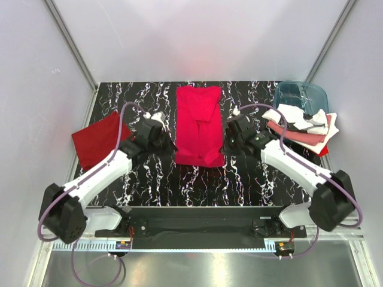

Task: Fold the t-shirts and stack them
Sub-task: Fold the tshirt

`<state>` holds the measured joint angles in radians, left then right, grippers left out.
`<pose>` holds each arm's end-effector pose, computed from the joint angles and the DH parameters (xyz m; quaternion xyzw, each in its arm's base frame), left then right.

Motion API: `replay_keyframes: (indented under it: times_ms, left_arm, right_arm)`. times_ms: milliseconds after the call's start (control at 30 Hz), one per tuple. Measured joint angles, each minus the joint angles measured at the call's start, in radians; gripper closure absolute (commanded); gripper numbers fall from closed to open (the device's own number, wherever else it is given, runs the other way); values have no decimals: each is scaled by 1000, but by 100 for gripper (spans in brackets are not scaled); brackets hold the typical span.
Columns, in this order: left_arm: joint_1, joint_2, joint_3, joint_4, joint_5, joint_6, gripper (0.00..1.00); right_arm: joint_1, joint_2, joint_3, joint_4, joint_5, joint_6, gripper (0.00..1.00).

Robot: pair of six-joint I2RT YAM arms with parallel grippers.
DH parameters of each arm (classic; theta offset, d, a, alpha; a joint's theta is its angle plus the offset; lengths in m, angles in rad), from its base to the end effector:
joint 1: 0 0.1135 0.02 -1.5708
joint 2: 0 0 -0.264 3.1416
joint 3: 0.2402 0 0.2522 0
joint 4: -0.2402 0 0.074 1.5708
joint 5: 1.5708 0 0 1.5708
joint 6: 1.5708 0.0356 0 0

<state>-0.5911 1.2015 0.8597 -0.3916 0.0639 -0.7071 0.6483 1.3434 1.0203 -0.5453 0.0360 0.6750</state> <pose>0.2121 -0.1451 0.2608 -0.0400 0.9124 -0.2689 0.3061 0.2260 0.1696 0.2662 0.0187 0.9386 0.1980 0.2818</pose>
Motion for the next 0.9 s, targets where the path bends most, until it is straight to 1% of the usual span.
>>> replay_keyframes:
  times_ms: [133,267,367,500,700,900]
  left_arm:
    - [59,111,115,-27,-35,6,100]
    - [112,267,238,-42,-59,19,100]
    - [151,386,319,-35,-53,27,100]
    - [203,507,373,-7,-17,30,100]
    - [254,576,399,29,58,30,100]
    - [264,643,527,42,108,41,100]
  right_arm:
    - [-85,105,65,2,1,-29,100]
    - [-104,242,180,3,8,-60,100]
    - [-119,357,286,3,8,-82,100]
    - [-156,481,386,11,7,-98,100]
    - [-206,573,450,10,5,-106,100]
    - [-230,629,508,20,4,-124,100]
